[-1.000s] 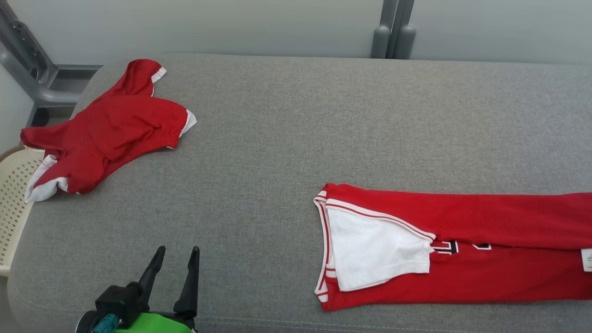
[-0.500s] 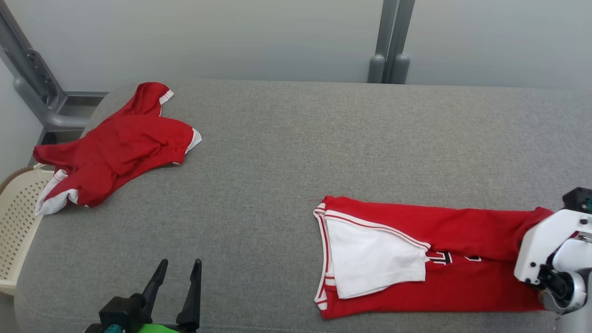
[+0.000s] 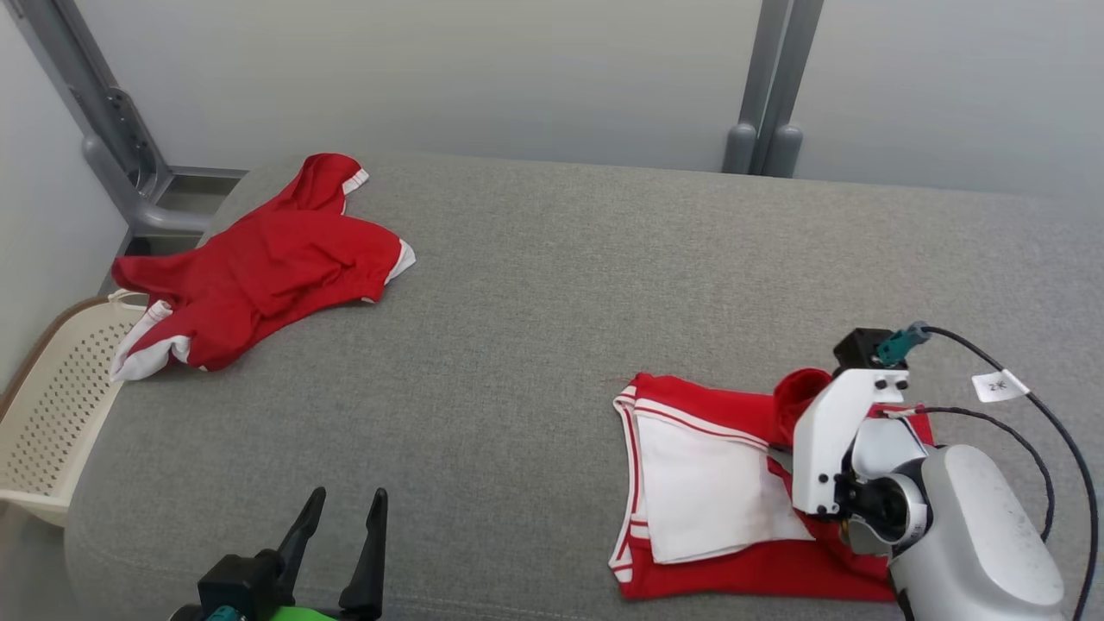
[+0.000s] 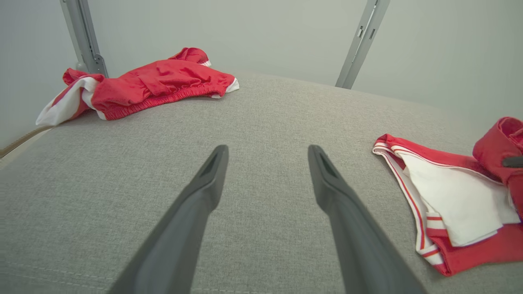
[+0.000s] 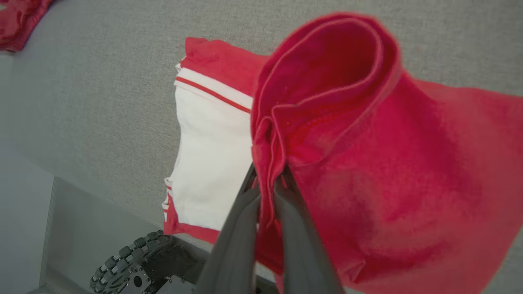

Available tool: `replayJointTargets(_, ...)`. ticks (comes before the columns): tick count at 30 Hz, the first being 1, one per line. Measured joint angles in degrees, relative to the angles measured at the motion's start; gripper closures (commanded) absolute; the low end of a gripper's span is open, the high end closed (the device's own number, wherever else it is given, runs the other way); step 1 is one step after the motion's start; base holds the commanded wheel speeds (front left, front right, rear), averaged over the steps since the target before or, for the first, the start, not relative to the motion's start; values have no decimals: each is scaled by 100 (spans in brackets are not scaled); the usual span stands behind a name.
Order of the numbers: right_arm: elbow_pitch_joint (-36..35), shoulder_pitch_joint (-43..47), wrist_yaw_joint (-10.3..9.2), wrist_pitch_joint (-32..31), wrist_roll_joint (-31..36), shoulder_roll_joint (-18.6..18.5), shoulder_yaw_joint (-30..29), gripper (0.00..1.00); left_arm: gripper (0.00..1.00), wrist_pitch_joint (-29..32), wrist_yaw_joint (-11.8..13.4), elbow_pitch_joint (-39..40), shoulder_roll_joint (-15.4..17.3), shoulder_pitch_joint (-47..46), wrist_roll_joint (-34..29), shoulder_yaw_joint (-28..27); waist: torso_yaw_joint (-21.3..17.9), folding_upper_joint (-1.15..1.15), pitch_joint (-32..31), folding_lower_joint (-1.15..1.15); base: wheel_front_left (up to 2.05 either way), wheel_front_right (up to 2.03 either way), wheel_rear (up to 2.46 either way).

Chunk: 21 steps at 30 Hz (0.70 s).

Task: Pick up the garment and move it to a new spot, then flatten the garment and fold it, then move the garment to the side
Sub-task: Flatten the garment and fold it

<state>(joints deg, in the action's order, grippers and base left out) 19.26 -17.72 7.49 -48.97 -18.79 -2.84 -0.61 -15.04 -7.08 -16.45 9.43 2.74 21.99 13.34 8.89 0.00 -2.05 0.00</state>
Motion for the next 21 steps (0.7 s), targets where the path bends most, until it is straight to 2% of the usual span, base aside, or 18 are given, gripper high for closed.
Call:
replayJointTargets(7, 720, -382, 0, 290, -394, -3, 637, 100, 0, 0, 0, -33, 1, -23, 15, 73, 263, 0, -5, 0, 0, 0, 0)
replayJointTargets(21, 1858, -979, 0, 789, -927, -3, 1378, 100, 0, 0, -1, -103, -46, -118, 58, 147, 599, 0, 114, 0, 0, 0, 0)
